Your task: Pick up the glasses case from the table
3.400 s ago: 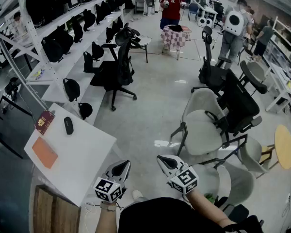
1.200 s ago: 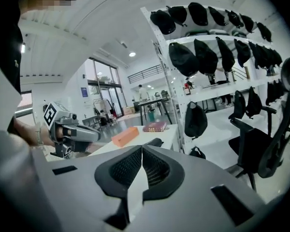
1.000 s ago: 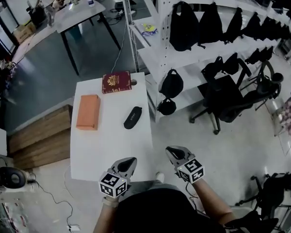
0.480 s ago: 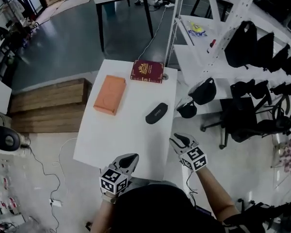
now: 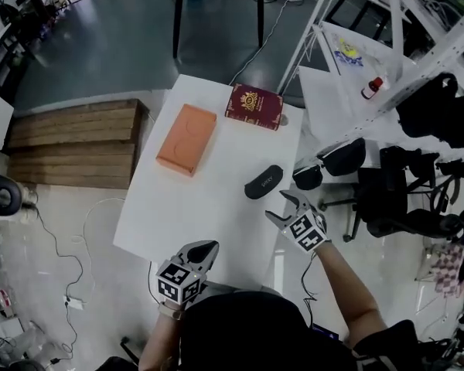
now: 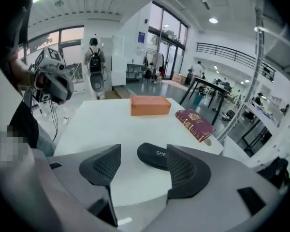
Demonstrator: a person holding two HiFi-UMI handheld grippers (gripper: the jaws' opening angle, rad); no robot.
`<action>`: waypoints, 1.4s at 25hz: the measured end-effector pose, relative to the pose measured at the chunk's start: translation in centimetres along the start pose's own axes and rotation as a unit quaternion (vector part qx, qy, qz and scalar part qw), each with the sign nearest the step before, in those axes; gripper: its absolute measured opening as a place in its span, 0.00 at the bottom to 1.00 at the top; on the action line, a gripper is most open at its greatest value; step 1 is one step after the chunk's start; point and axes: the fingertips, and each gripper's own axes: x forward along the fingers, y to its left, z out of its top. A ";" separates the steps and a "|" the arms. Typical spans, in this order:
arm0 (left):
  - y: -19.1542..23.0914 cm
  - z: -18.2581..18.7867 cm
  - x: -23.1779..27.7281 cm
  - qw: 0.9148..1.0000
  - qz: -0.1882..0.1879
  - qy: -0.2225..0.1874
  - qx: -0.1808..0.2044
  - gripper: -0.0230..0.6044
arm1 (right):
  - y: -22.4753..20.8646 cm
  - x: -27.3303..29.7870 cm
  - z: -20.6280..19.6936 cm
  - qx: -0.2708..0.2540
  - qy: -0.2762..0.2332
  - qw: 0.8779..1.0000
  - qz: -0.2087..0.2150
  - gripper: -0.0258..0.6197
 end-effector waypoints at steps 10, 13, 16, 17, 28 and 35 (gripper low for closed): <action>3.9 0.8 0.4 1.000 0.002 -0.001 -0.023 0.06 | -1.3 7.7 -2.3 -0.180 0.132 0.973 0.051 0.64; 4.8 0.9 0.3 1.000 0.005 0.001 -0.028 0.06 | -1.7 9.3 -3.1 -0.218 0.162 0.960 0.062 0.66; 5.5 1.1 0.3 0.999 0.007 0.002 -0.032 0.06 | -2.3 10.8 -4.1 -0.255 0.198 0.944 0.073 0.68; 5.7 1.2 0.3 0.999 0.008 0.002 -0.033 0.06 | -2.5 11.2 -4.3 -0.267 0.209 0.938 0.077 0.69; 7.1 1.7 1.3 0.998 0.011 0.007 -0.056 0.06 | -3.4 15.1 -7.8 -0.399 0.288 0.860 0.133 0.69; 6.6 1.5 1.9 0.998 0.010 0.019 -0.051 0.06 | -3.3 15.8 -8.2 -0.366 0.304 0.862 0.176 0.69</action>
